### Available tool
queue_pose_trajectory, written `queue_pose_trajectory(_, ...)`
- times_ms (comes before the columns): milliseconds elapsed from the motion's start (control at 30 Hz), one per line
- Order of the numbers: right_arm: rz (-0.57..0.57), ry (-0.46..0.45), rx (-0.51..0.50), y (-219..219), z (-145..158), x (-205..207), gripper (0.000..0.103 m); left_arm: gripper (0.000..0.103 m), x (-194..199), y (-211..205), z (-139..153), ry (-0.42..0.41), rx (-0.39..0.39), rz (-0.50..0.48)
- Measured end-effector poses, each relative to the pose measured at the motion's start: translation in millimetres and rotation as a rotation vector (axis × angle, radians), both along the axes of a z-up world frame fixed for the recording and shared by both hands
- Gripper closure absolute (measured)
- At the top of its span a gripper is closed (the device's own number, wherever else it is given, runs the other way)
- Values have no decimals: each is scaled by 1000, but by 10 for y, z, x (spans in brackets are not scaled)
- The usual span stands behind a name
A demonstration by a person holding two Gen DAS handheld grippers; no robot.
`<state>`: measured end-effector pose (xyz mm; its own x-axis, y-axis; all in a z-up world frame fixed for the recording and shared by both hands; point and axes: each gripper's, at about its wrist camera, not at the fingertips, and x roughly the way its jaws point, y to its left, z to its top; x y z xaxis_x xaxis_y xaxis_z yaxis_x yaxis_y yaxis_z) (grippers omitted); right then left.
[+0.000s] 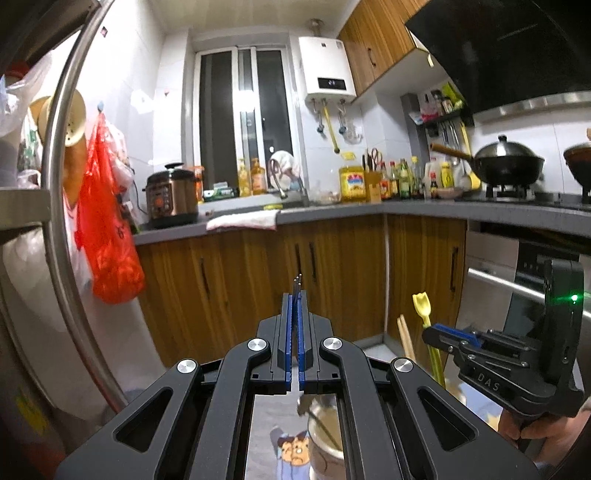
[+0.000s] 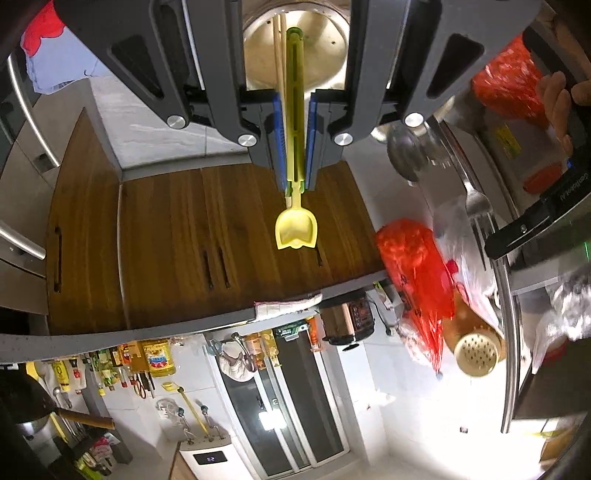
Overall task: Organize utensils
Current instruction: 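Lift fork with left tool while right tool carries yellow spoon above the holder, then open left tool dropping fork into tall section while right tool releases yellow spoon into cup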
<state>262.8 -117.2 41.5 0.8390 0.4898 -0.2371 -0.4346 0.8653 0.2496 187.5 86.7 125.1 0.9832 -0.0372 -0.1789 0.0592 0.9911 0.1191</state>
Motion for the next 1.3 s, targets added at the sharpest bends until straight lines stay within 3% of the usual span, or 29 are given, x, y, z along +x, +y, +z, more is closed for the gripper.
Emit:
queue_pose_trajectory(333, 23, 4, -112, 91, -235, -215, 93, 100, -12, -128, -278, 52, 32, -44)
queue_pose_trajectory(533, 32, 30, -112, 71, -303, -264, 93, 100, -46, -253, -389, 61, 74, -61)
queue_pose_trajectory(1300, 68, 81, -124, -18, -436, -357, 93, 100, 6, -270, -523, 96, 47, -77)
